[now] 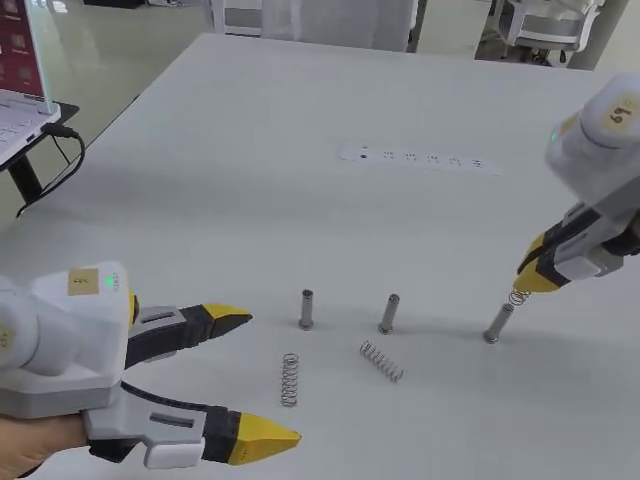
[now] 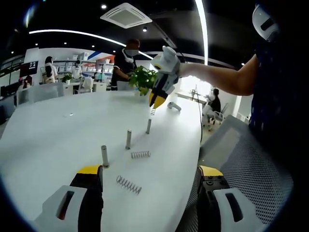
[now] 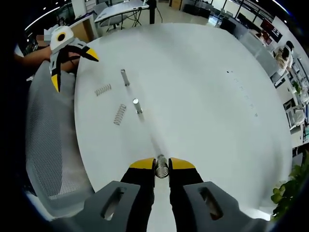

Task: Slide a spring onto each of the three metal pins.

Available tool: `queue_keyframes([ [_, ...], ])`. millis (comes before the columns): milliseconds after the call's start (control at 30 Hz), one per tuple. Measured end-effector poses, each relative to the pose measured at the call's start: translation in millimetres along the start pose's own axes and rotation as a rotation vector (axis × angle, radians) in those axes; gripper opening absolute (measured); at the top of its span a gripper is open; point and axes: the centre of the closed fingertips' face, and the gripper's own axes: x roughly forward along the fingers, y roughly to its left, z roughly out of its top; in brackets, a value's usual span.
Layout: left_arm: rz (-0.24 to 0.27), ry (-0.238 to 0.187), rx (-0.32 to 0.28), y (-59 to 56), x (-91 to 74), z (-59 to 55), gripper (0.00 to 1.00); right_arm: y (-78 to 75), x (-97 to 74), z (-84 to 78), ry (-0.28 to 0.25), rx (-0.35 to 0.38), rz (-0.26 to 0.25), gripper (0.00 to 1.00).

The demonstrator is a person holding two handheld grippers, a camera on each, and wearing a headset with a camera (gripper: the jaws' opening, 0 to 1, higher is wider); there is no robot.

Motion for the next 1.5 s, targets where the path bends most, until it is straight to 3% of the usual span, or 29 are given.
queue_keyframes([
  [233, 0.002, -0.004, -0.005, -0.5, -0.2, 0.7, 0.81, -0.1, 5.2, -3.8, 0.013, 0.013, 0.01, 0.08],
  [933, 0.001, -0.002, -0.012, 0.7, -1.3, -0.2, 0.78, -1.6, 16.3, -4.2, 0.03, 0.024, 0.028, 0.08],
  [1500, 0.003, -0.003, -0.009, 3.6, -1.8, -0.5, 0.76, -0.8, 38.7, -11.7, 0.048, 0.035, 0.048, 0.08],
])
